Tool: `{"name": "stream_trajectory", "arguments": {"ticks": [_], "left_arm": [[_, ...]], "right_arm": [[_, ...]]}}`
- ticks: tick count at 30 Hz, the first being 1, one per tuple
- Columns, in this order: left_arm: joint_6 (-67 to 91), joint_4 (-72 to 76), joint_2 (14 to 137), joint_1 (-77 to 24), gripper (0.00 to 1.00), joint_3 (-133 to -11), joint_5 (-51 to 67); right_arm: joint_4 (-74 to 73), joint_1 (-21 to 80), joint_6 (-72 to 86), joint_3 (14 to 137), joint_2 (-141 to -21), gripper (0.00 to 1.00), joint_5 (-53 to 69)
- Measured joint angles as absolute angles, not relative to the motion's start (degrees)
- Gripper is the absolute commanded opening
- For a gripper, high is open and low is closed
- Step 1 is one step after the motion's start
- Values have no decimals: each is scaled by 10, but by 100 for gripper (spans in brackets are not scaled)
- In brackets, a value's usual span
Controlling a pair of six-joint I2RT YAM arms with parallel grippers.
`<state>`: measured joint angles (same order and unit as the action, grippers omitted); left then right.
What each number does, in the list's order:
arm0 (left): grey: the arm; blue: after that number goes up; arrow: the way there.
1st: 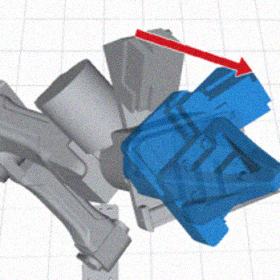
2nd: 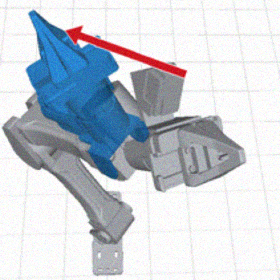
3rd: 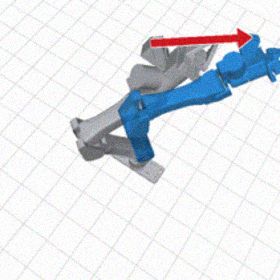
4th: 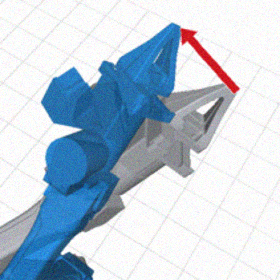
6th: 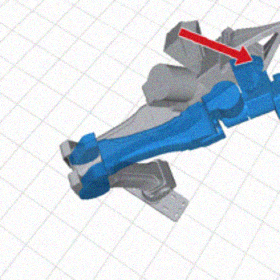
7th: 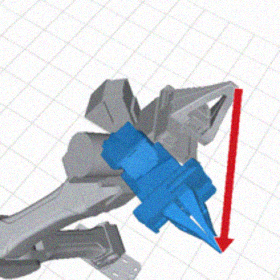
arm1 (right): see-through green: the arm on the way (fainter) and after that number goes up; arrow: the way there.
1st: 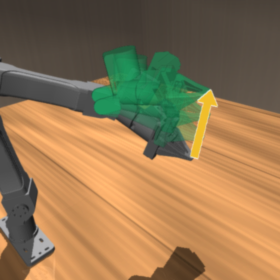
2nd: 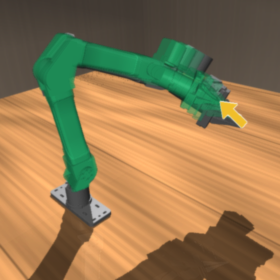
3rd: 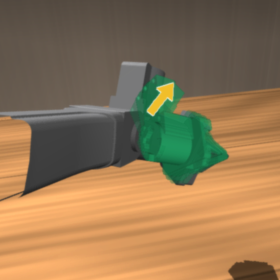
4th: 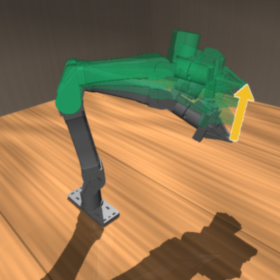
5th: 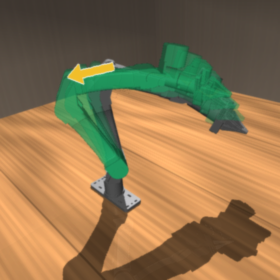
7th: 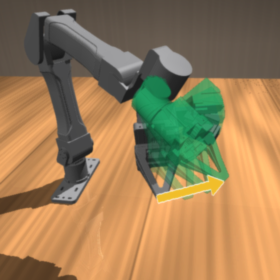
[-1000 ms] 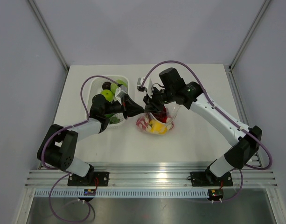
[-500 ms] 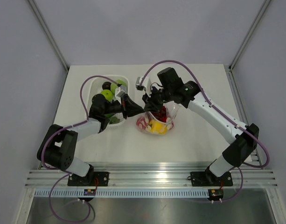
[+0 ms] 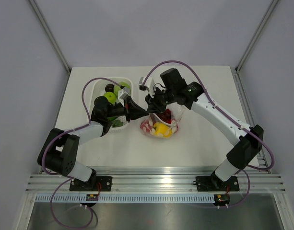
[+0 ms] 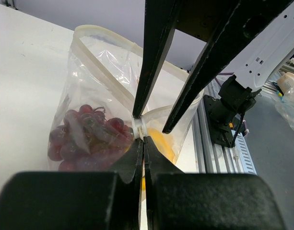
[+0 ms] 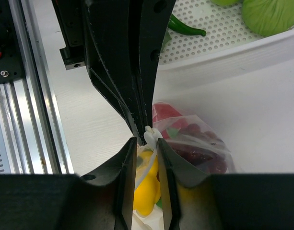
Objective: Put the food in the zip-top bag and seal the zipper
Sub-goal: Zip the zipper food storage bag at the center of the board.
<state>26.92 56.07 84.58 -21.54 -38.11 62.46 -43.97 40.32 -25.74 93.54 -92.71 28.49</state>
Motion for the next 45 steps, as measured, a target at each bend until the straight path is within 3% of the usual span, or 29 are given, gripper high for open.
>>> {"name": "stream_trajectory", "arguments": {"ticks": [4, 9, 11, 14, 26, 34, 45], "left_arm": [[269, 555, 846, -214, 0, -381, 624], [269, 555, 846, -214, 0, -381, 624], [269, 555, 846, -214, 0, -381, 624], [269, 555, 846, -214, 0, -381, 622], [267, 555, 838, -214, 0, -381, 617], [263, 555, 836, -217, 0, -382, 617], [259, 555, 836, -217, 0, -382, 617]], "right_arm": [[-437, 402, -255, 938, -933, 19, 279], [-434, 400, -251, 938, -934, 18, 275], [-433, 400, -250, 938, -934, 24, 275], [-433, 400, -244, 938, -935, 41, 277], [-420, 392, -232, 937, -931, 44, 297], [-393, 325, -200, 938, -928, 48, 378], [-392, 322, -192, 936, -929, 53, 467]]}}
